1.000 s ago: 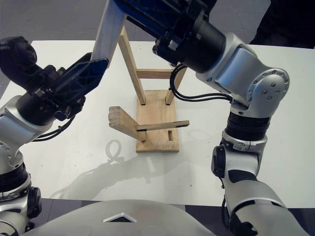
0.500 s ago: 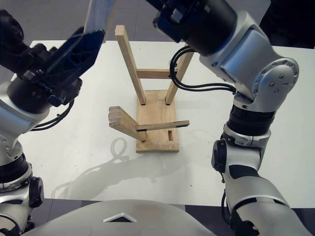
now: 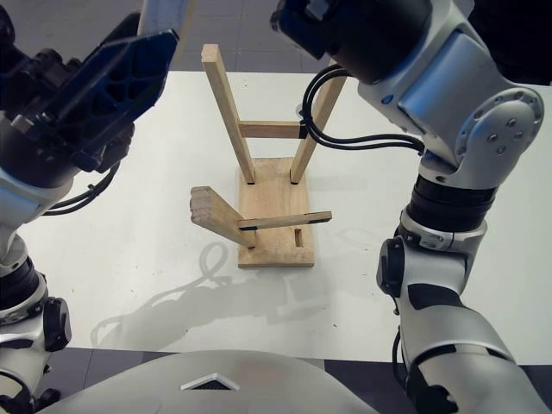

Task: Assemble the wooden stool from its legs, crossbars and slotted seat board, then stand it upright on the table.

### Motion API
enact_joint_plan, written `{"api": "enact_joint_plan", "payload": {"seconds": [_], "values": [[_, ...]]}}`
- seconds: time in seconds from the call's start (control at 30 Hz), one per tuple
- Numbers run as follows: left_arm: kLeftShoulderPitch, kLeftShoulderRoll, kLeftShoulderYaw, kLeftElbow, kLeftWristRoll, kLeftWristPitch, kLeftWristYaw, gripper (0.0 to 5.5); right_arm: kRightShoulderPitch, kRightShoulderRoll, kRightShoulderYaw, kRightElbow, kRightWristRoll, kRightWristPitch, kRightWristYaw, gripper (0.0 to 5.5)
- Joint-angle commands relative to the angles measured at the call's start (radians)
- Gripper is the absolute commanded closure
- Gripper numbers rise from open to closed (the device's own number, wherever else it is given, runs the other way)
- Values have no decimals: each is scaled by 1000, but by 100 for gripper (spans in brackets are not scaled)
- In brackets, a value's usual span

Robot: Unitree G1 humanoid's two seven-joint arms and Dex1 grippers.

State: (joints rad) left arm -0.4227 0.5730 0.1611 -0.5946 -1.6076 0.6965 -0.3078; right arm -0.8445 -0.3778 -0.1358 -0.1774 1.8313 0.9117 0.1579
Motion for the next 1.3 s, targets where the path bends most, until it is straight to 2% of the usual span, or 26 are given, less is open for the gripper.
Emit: {"api": "enact_joint_plan", "payload": {"seconds": [0.03, 0.13, 0.4, 0.53, 0.67, 0.87, 1.07, 1.3], "values": [[-4, 24, 9, -2, 11, 5, -6, 166, 3, -16, 6, -13, 7, 8, -7, 346], [27, 60, 22, 8, 50, 21, -19, 120, 2, -22, 6, -11, 6, 10, -9, 346], [178, 174, 173, 46, 172, 20, -156, 116, 57, -120, -30, 46, -77, 48, 50, 346], [380, 237, 236, -2, 214, 60, -298, 116, 77, -219, -79, 98, -153, 75, 104, 346], [559, 285, 124, -35, 479, 21, -442, 116, 94, -299, -105, 137, -224, 114, 177, 346], [617, 256, -141, -40, 824, -77, -473, 116, 180, -417, -128, 117, -351, 166, 323, 346], [612, 195, -280, 15, 1002, -141, -452, 116, 323, -503, -150, 64, -480, 172, 485, 346], [580, 99, -395, 60, 1132, -172, -416, 116, 466, -502, -165, 79, -621, 124, 602, 346]]}}
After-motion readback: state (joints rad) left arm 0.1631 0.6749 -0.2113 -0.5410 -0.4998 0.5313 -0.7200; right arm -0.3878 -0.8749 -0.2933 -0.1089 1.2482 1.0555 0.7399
